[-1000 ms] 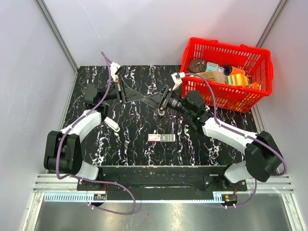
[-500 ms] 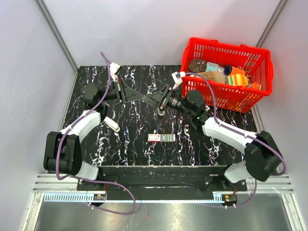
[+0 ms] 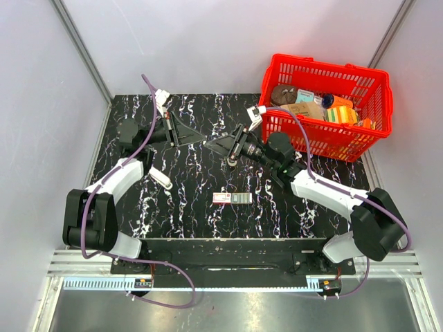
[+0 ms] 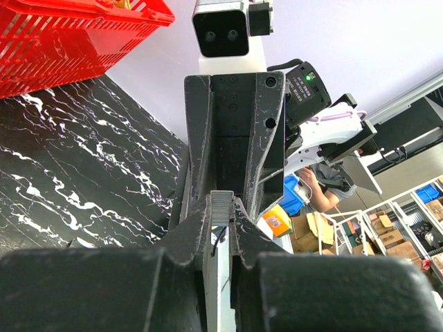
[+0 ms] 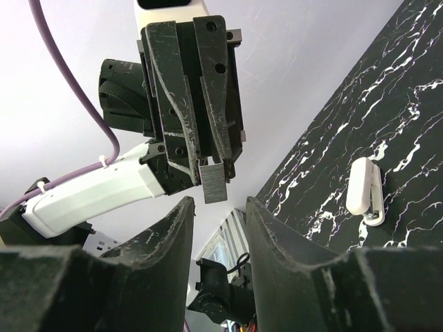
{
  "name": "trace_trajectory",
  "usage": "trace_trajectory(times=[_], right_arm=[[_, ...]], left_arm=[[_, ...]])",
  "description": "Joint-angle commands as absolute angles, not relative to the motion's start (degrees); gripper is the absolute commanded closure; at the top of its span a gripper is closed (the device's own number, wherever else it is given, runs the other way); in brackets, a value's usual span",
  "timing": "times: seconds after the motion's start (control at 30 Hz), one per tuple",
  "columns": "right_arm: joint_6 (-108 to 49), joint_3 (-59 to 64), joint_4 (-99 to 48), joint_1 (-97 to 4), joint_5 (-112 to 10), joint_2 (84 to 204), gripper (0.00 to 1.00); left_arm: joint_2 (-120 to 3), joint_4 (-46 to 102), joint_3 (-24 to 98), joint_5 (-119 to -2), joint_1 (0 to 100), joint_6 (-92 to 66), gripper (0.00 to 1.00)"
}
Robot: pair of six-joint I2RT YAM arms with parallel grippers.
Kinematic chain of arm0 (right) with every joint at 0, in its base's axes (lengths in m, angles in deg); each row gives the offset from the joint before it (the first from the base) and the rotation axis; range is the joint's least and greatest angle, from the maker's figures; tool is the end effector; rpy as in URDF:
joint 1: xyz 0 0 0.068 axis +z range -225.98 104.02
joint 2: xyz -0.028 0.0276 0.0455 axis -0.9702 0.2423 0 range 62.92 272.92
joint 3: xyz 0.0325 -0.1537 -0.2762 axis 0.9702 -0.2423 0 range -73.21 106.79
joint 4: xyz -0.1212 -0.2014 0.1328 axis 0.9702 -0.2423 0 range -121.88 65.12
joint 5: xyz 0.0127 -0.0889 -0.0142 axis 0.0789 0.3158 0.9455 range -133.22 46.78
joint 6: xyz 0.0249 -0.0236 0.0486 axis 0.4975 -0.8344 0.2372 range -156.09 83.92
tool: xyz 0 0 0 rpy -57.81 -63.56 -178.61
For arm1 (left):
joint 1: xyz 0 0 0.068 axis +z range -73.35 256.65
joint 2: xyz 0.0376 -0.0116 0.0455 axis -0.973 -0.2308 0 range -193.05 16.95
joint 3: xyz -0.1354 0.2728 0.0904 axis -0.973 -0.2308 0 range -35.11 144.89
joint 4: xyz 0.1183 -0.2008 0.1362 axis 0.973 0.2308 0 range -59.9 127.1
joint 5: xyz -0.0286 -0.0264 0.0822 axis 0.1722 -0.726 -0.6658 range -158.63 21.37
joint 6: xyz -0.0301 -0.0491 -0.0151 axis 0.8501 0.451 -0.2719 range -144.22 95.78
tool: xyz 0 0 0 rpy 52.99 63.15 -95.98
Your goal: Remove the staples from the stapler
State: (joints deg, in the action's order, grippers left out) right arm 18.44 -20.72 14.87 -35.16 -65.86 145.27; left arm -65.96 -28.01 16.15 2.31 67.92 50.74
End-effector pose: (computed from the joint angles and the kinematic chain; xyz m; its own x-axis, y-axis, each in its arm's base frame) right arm 0.2475 0.2359 0.3662 -0.6497 0.4321 -0.6255 -0.6224 0.1701 0.7640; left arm 0.2986 -0.0876 0.3784 -0.7413 -0.2052 -0.6391 0.6553 -0.0150 -0.7552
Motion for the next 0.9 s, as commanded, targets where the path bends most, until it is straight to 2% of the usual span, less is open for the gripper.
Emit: trace_trajectory(times=[0.0,0.73,0.87], right_arm=[[19.55,-18.10,19.15,-35.46,-66.78,145.36,0.60],[20.52,-17.22,22.06,-35.37,-67.31,147.04,0.82],[19.47,-17.04,20.48,-35.46,-67.04,146.42,0.86]], left_arm=[[-64.70,-29.32,17.36,1.33,68.13,49.26,0.96],[-64.09,-28.27,17.10,1.42,68.13,48.47,0.95],[-63.91,-25.11,17.01,1.77,68.04,46.10,0.87]])
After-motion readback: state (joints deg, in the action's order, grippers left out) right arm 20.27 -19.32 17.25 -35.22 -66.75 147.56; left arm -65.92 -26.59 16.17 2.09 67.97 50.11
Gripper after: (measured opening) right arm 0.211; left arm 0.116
